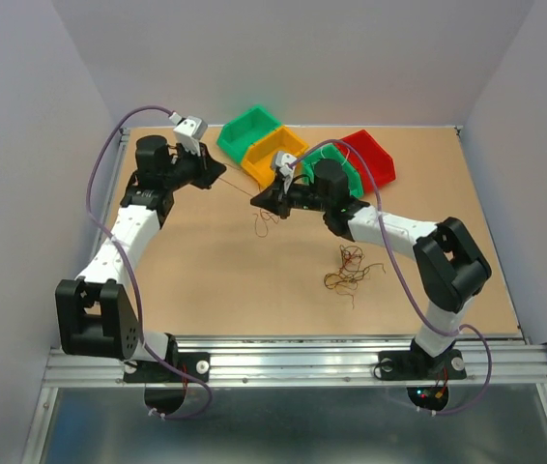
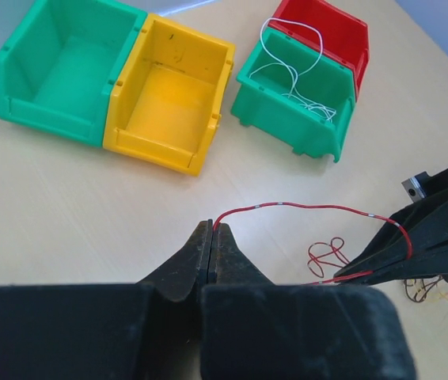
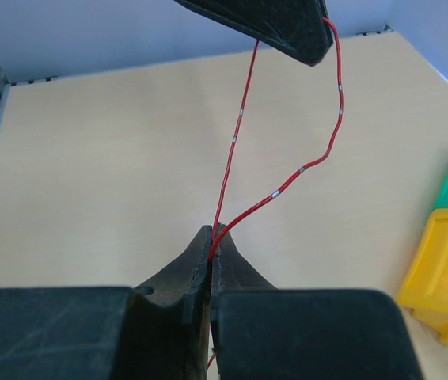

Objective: Untangle the cables

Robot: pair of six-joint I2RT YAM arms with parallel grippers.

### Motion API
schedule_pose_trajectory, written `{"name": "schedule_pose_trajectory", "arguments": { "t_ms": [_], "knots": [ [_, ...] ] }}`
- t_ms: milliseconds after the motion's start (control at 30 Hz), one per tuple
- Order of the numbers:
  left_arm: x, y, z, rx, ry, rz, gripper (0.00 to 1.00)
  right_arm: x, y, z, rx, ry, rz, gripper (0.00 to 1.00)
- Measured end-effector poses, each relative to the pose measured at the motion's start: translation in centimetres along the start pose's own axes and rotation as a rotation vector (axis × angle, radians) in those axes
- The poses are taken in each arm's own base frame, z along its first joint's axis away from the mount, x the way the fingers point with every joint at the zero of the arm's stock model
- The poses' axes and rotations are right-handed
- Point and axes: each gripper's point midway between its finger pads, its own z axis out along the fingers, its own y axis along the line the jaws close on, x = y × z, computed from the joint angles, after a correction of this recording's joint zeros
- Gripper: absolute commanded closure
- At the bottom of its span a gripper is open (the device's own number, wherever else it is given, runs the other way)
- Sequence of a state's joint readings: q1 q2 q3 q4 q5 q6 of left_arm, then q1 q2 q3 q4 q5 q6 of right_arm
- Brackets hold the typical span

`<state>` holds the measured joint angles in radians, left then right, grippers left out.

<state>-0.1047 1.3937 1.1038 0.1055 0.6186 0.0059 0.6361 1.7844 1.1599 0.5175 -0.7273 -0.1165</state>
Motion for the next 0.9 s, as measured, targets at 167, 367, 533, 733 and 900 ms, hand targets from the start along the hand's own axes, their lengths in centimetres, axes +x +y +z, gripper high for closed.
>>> {"name": "schedule_pose_trajectory", "arguments": {
  "t_ms": [167, 367, 533, 733, 900],
  "knots": [
    [-0.4, 0.5, -0.5, -0.031, -0.024, 0.023, 0.57, 1.0, -0.6, -0.2, 0.04, 0.044, 0.003, 0.99],
    [-0.4, 2.2, -0.9, -0.041, -0.025, 0.05, 0.16, 1.3, -1.9, -1.5, 0.149, 0.067, 0.05, 0.99],
    [-0.5, 2.3, -0.8, -0.003, -0.034, 0.074, 0.06, 1.5, -5.1, -3.6, 0.262, 0.063, 0.125, 0.99],
    [-1.4, 1.1, -0.8, 0.068, -0.078, 0.118, 0.03, 1.9, -9.0, -6.9, 0.374, 0.052, 0.217, 1.0],
    [-1.4, 0.2, -1.2, 0.108, -0.095, 0.134, 0.03, 2.2, -11.1, -8.8, 0.453, 0.044, 0.265, 0.99]
  ]
}}
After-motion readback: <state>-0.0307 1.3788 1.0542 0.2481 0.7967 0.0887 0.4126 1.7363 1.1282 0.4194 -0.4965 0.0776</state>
